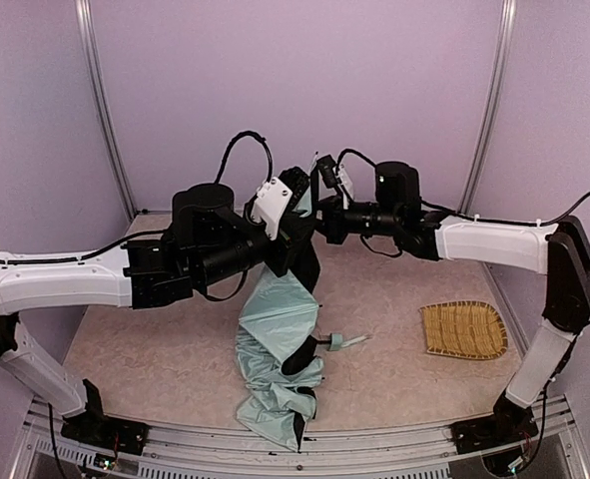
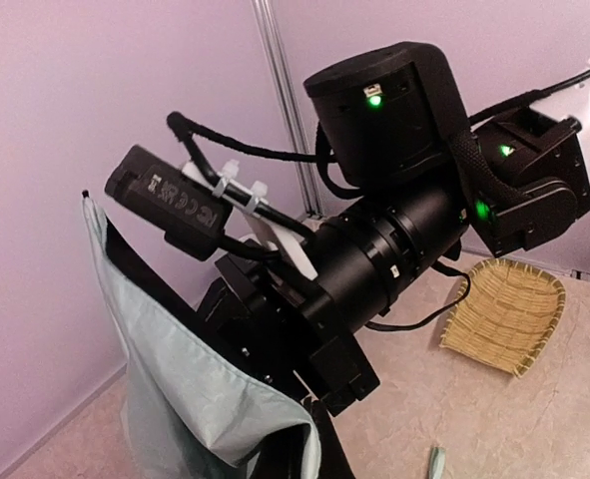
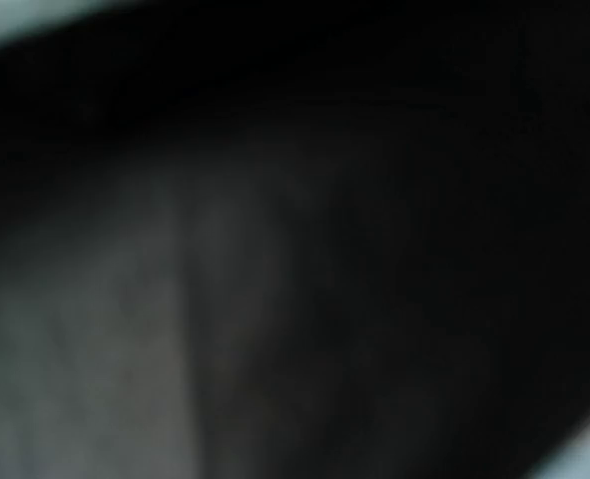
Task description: Put away the umbrella
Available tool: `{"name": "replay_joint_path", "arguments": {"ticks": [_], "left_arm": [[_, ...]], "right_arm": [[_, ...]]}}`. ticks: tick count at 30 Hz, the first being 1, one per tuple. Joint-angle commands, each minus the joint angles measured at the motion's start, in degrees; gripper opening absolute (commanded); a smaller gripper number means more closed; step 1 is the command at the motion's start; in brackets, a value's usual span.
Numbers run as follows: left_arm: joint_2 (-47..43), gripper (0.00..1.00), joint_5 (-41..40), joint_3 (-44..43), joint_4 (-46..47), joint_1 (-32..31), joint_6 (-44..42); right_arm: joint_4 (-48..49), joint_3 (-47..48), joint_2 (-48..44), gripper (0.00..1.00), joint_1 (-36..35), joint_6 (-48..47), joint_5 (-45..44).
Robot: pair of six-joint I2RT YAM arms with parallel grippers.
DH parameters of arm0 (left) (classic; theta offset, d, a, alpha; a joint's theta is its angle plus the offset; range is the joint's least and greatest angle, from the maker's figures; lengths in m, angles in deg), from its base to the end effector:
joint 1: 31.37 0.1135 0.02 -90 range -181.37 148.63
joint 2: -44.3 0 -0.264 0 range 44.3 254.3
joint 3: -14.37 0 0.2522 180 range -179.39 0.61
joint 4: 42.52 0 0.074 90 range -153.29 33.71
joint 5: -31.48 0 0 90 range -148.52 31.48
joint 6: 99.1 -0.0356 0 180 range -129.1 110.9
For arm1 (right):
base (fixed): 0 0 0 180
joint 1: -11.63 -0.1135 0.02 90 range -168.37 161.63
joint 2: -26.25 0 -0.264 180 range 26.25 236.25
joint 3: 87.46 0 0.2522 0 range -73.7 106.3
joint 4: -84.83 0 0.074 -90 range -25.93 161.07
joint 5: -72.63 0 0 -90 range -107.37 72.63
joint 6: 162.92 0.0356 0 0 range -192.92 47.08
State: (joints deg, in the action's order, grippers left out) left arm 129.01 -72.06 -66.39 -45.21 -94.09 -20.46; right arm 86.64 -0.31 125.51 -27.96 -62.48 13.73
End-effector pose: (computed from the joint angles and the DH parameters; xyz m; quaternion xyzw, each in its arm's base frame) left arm 0.1702 -0.3118 0.3464 0.3842 0.6392 -0.2068 0.6333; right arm 0.3057 0.2767 0.3025 -0.3524 0.6726 0.4475 0.4724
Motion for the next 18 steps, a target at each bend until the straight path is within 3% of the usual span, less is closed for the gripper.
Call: {"name": "replay_joint_path", "arguments": {"ticks": [1,8,13,18], "left_arm": [[-0.99,0.00,-1.27,0.81,2.74,-0.44,-1.46],[-3.33,0.00,-7.34,11.65,-2.28,-2.26,0.58],[-0.86,0.00,-5.07,17.59,-1.62,-6.03,-1.16],[3.39,0.00,-4.90,20.95,-1.40,-6.94,-0.42]], "right_arm": [[7.91,-3.92,-2.85,0.00,-0.73,2.13,-1.68],[11.02,-10.88,5.69,0.00,-4.02,4.02,1.24],[13.51,-17.75,6.91,0.00,-4.20,5.43,-0.74],[8.91,-23.48,2.56,0.16,-3.91,3.89,-4.81]]}}
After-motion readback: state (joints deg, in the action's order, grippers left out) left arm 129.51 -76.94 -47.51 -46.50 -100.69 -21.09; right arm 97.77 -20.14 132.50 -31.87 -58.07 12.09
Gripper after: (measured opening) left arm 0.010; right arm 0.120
